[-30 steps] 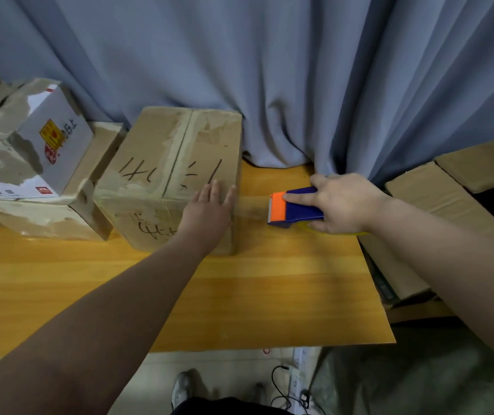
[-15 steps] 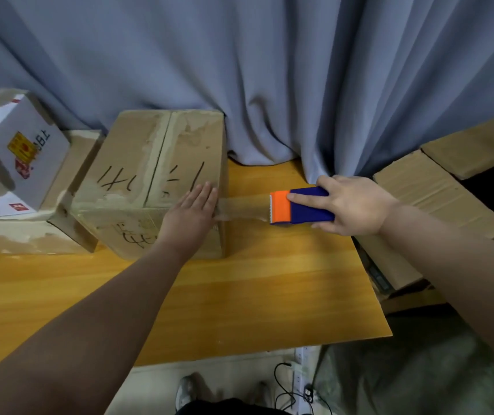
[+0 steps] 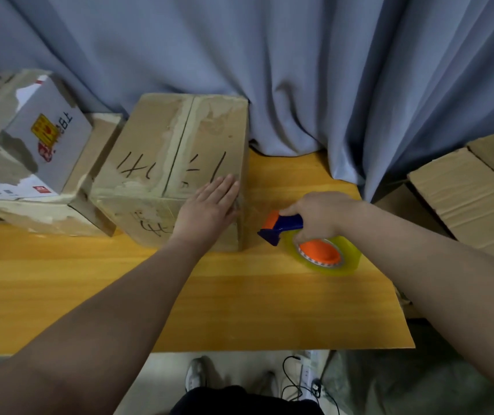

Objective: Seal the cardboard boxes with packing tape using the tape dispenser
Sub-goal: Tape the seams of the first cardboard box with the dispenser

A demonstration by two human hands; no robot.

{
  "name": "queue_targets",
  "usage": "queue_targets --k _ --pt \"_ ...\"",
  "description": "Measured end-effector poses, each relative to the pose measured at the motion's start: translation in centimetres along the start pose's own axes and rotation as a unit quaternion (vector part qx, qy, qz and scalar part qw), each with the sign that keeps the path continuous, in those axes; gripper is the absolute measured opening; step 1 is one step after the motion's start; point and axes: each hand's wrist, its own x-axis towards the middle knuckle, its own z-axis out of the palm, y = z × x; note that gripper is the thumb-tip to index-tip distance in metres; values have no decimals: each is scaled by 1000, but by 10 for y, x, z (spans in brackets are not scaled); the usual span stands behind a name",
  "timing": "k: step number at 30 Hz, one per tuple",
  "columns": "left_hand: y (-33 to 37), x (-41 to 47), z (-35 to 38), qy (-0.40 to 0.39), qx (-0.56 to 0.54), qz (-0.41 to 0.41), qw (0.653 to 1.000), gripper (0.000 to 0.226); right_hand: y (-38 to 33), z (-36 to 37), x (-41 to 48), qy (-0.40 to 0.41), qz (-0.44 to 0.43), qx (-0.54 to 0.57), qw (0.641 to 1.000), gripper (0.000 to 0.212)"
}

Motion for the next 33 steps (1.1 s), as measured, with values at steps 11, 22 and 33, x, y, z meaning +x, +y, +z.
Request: queue_targets --k 11,22,33 --pt "1 -1 3 10 -12 -18 1000 56 43 67 -7 48 153 308 938 57" --pt "3 0 0 -7 -3 -33 999 63 5 130 51 151 254 728 619 49" --pt "6 1 -5 -18 -17 -41 999 65 -22 136 57 367 187 349 842 77"
